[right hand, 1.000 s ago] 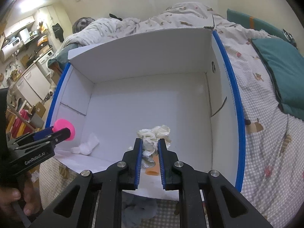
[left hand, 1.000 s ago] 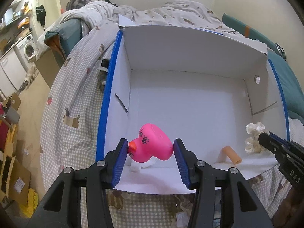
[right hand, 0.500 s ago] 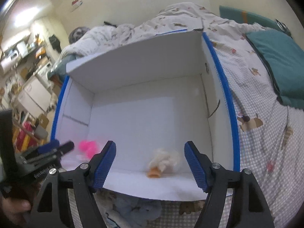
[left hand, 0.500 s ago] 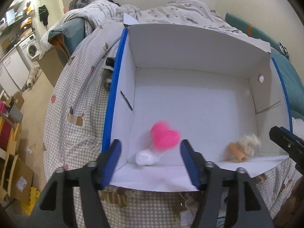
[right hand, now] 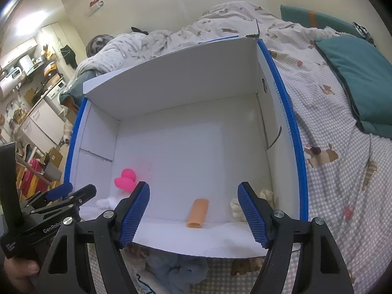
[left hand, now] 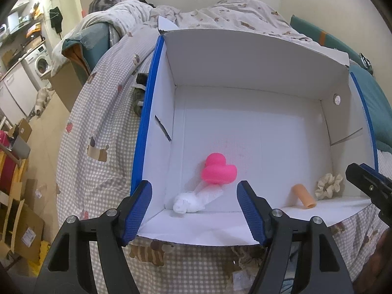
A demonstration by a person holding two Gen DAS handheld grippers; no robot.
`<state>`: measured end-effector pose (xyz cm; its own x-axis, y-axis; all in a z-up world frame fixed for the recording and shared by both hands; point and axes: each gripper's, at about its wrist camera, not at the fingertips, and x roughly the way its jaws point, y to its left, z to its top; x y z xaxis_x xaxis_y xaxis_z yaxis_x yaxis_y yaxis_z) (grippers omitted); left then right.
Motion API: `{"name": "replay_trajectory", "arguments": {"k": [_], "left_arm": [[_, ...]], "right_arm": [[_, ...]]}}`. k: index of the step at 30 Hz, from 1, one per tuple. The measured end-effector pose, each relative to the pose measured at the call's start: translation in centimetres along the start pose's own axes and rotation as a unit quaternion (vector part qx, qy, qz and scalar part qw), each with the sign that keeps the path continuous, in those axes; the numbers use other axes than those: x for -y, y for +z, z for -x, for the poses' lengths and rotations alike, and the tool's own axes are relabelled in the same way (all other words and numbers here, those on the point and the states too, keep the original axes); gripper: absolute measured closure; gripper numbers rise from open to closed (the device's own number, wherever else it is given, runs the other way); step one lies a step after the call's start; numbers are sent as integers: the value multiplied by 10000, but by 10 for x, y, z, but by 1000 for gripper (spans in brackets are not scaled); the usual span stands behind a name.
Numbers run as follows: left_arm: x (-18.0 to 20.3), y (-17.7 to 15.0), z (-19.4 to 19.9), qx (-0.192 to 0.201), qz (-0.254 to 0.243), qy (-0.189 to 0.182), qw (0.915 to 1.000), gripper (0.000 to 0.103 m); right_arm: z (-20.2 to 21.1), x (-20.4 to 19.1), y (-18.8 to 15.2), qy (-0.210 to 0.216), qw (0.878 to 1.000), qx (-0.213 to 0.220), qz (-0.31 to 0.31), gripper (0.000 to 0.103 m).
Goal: Organize soft objects
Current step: 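Open both tools to drop the duck and scrunchie into the box, then move both tools back over the bed toward the blue plush and plastic bag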
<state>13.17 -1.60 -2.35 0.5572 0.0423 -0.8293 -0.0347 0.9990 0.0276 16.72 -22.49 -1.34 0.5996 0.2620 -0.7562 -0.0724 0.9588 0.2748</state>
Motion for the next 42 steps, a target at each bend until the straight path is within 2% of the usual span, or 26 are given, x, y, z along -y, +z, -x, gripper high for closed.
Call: {"name": "replay_trajectory", "arguments": {"k": [11, 17, 20, 30, 37, 42], "left_arm": [[-7, -4, 19, 175, -6, -43, 9998, 34], [-8, -14, 36, 318, -195, 90, 9993, 34], [-13, -21, 40, 256, -110, 69, 9996, 34], [-25, -41, 60, 217, 16, 89, 9997, 34], [-34, -62, 71, 105, 285, 46, 9995, 34], [-41, -77, 69, -151, 512, 54, 9986, 34]], "right_arm": [[8, 1, -2, -36, 10000, 60, -20, 25], [21, 0, -9, 16, 10000, 59, 30, 25], [24, -2, -17, 141, 9999, -75, 30, 25], [42, -14, -49, 143, 9995, -215, 200, 25], [54, -6, -67, 200, 9994, -285, 8, 25], [53, -4, -78, 176, 9989, -428, -93, 25]]}}
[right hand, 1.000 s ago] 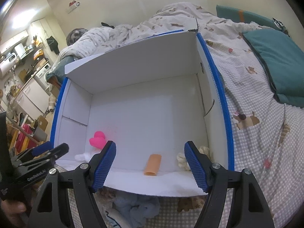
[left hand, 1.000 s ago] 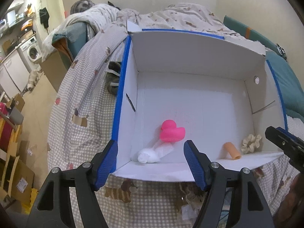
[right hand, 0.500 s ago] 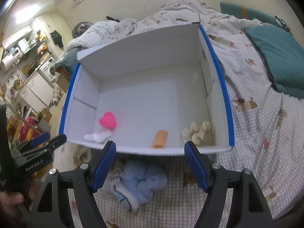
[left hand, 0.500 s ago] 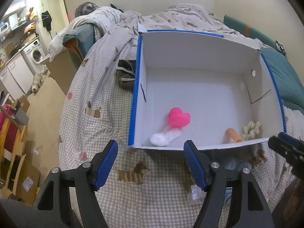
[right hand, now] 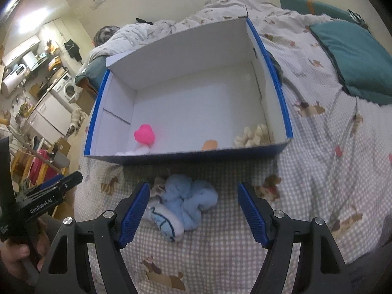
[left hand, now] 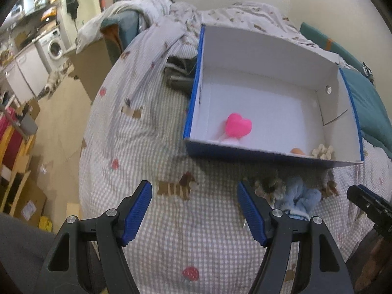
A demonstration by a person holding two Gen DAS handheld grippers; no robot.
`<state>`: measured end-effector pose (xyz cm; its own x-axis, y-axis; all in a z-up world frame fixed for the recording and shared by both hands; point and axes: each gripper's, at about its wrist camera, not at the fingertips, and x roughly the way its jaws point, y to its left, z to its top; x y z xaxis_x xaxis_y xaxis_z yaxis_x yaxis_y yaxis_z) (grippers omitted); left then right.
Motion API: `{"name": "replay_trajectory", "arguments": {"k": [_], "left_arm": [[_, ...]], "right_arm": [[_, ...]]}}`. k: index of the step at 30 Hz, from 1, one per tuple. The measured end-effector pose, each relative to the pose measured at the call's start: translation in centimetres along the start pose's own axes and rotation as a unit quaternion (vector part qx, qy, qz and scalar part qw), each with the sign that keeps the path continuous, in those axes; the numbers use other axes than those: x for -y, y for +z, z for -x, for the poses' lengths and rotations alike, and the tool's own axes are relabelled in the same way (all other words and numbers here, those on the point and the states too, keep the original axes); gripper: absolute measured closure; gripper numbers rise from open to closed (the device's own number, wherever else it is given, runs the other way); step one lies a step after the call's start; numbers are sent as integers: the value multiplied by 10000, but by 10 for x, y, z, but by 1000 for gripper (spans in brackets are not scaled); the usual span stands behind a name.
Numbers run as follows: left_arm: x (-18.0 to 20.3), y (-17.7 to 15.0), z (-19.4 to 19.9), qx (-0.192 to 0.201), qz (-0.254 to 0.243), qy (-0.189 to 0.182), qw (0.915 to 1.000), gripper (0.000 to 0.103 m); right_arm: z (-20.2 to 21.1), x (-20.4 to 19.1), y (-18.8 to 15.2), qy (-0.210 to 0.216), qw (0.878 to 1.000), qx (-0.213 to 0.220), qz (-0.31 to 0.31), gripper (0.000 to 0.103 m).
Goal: Organize soft objects
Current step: 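Move both tools back over the bed toward the blue plush and plastic bag, then grasp the blue plush with the right tool while the left tool grasps the clear plastic bag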
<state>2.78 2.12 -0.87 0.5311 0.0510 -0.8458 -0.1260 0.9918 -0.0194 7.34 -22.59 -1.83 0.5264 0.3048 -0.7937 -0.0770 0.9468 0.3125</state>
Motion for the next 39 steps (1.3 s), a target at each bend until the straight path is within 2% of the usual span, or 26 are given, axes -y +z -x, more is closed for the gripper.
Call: {"name": "replay_trajectory", "arguments": {"k": [6, 10, 14, 17, 21, 27, 31, 35, 36, 37, 38, 39], "left_arm": [[-9, -4, -10, -197, 261, 56, 9994, 34], [-12, -5, -22, -436, 334, 134, 9984, 34], [-13, -7, -28, -557, 423, 29, 9975, 34], [-7, -8, -29, -542, 323, 30, 9980, 34], [0, -12, -33, -631, 189, -42, 9978, 34], [6, -14, -33, -660, 102, -101, 9977, 34], [9, -14, -35, -690, 106, -123, 9975, 34], [12, -14, -39, -759, 106, -173, 9969, 34], [13, -14, -40, -763, 86, -174, 9969, 34], [14, -14, -40, -768, 65, -177, 9969, 34], [15, -14, -41, -774, 48, -181, 9968, 34], [16, -14, -41, -783, 28, -184, 9968, 34]], "right_arm": [[-6, -5, -4, -75, 9999, -107, 87, 25], [-11, 5, -3, -584, 9982, -104, -35, 25], [-26, 22, -5, -521, 9965, -479, -456, 25], [-33, 13, -7, -495, 9969, -579, -215, 25], [-54, -9, -16, -362, 9941, -1005, 176, 25], [-89, -31, -27, -111, 9863, -1608, 363, 25], [-110, -38, -30, -154, 9824, -1800, 470, 25], [-120, -34, -29, -108, 9835, -1784, 269, 25], [-120, -34, -28, -96, 9841, -1747, 289, 27], [-119, -36, -27, -61, 9850, -1688, 344, 55], [-118, -37, -26, -42, 9851, -1680, 375, 63], [-115, -38, -25, 7, 9858, -1631, 397, 63]]}}
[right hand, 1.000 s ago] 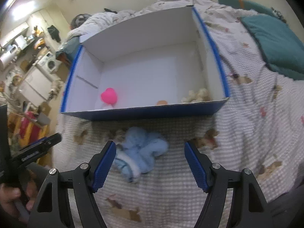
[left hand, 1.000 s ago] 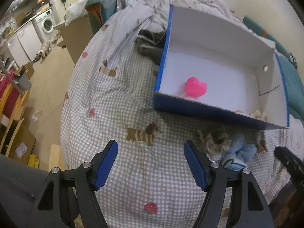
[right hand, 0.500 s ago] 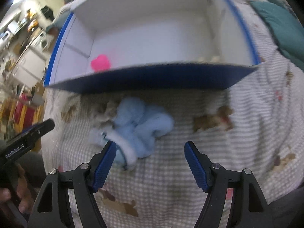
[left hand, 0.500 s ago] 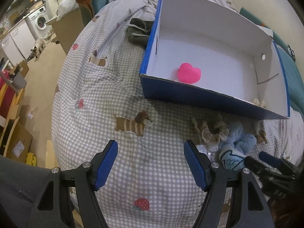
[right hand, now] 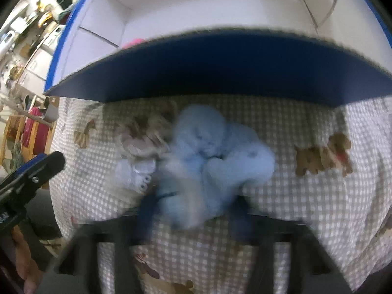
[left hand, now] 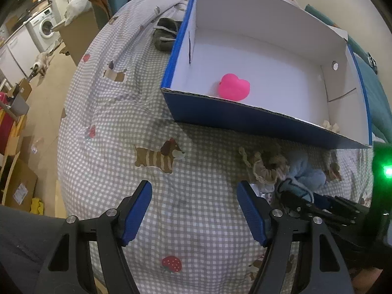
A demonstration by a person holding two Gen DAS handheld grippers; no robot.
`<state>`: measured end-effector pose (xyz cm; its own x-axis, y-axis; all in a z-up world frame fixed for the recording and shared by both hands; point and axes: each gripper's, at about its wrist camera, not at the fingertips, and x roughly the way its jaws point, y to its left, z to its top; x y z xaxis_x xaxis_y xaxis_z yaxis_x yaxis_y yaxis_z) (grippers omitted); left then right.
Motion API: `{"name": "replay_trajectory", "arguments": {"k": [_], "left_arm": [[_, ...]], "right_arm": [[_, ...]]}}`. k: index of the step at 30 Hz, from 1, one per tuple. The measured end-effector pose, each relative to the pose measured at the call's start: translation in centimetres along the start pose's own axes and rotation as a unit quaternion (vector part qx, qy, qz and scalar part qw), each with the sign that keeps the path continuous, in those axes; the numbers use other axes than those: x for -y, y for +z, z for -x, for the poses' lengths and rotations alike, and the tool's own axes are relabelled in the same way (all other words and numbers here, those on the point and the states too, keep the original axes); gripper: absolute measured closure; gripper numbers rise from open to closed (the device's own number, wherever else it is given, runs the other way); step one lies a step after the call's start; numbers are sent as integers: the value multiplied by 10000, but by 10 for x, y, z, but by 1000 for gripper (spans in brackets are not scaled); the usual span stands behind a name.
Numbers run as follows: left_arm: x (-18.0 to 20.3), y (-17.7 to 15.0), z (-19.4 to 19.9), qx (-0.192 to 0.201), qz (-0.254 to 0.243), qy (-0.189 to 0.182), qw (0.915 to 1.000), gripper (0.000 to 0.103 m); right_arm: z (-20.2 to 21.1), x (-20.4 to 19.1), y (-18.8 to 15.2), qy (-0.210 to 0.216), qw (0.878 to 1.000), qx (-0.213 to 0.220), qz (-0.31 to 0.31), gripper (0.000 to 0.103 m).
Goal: Organize soft objects
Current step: 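Grasp the blue plush with the right tool while the left tool grasps the clear plastic bag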
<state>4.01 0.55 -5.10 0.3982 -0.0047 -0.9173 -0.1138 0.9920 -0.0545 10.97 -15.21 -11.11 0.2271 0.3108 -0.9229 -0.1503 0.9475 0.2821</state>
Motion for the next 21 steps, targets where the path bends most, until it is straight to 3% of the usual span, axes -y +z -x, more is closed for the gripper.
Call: {"name": "replay_trajectory", "arguments": {"k": [11, 14, 17, 21], "left_arm": [[2, 0, -8, -108, 11, -49, 9999, 34], [9, -2, -11, -153, -143, -84, 9997, 34], [18, -7, -20, -314, -385, -112, 9987, 34], [25, -14, -33, -679, -505, -351, 9958, 34]], "right_arm": [[75, 11, -30, 131, 9975, 685, 127, 68], [81, 19, -36, -97, 9967, 798, -125, 68], [88, 30, -34, -351, 9937, 998, -372, 68], [90, 38, -30, -244, 9926, 1041, -580, 68]]}}
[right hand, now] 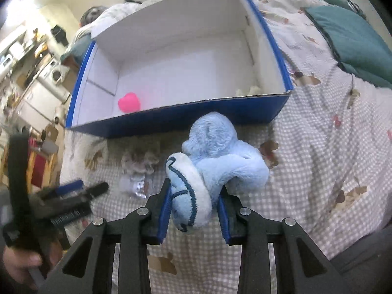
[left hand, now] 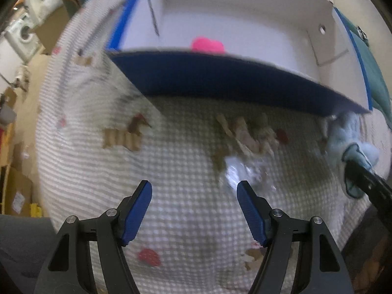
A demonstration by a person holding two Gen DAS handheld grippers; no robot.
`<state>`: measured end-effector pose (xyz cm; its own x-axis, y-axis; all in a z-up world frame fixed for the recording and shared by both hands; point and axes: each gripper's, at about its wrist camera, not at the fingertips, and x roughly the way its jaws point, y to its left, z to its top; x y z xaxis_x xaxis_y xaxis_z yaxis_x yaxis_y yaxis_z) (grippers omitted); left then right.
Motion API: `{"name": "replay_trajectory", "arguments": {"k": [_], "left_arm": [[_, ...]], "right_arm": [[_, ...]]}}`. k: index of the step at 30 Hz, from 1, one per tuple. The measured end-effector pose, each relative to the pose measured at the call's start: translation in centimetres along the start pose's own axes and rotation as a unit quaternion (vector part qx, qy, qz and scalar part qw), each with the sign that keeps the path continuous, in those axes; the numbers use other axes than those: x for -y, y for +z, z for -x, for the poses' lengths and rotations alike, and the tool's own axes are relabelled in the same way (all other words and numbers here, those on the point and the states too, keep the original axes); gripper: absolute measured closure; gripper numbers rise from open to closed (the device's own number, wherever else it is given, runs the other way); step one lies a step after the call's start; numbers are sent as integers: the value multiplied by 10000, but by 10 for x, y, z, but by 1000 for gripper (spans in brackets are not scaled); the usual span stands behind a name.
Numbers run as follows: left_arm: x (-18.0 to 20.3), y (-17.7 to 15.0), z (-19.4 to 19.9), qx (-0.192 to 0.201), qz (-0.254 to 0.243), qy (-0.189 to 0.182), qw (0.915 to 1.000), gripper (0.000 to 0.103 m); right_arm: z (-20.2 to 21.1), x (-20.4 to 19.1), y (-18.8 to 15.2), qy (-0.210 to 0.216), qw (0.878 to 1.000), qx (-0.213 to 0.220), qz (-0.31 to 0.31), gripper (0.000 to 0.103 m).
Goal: Organize soft objects
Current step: 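Grasp the blue plush with the right tool while the left tool grasps the clear plastic bag, then lift and carry the blue plush and plastic bag toward the box with both tools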
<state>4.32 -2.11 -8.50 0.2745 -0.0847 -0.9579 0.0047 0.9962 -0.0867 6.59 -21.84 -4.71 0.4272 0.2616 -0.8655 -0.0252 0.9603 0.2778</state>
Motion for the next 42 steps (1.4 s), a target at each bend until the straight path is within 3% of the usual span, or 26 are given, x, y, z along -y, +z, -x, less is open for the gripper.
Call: {"name": "replay_trajectory", "arguments": {"k": [10, 11, 12, 14, 15, 16, 19, 25, 32, 39, 42], "left_arm": [[32, 11, -23, -81, -278, -669, 9973, 36], [33, 13, -29, -112, -245, -742, 9969, 43], [31, 14, -33, -129, -146, -727, 9972, 67], [24, 14, -34, -124, 43, -778, 9969, 77], [21, 13, -30, -116, 80, -928, 9956, 88], [20, 12, -24, -111, 54, -1008, 9948, 90], [14, 5, -5, -35, -39, -1131, 9936, 91], [-6, 1, 22, 34, -45, -721, 9974, 91], [-37, 1, 35, 250, 548, -699, 9957, 91], [-50, 4, 55, 579, 652, -929, 9918, 91], [-52, 6, 64, 711, 633, -858, 9918, 91]], "right_arm": [[-7, 1, 2, 130, 9999, -68, -81, 68], [-8, 2, 3, 137, 9998, -65, -106, 68], [-9, 2, 3, 145, 9998, -58, -115, 68], [-9, 1, 3, 121, 9999, -52, -75, 68], [-10, 0, 2, 108, 9999, -49, -56, 68], [-10, 0, 2, 104, 9999, -50, -43, 68], [-11, -2, 3, 139, 9999, -42, -57, 68], [-12, -9, 3, 235, 9997, -65, 43, 68], [-13, -9, 2, 293, 9995, -83, 28, 67], [24, 12, 8, 1393, 9886, 285, -494, 67], [41, 17, 14, 1454, 9871, 509, -438, 67]]}}
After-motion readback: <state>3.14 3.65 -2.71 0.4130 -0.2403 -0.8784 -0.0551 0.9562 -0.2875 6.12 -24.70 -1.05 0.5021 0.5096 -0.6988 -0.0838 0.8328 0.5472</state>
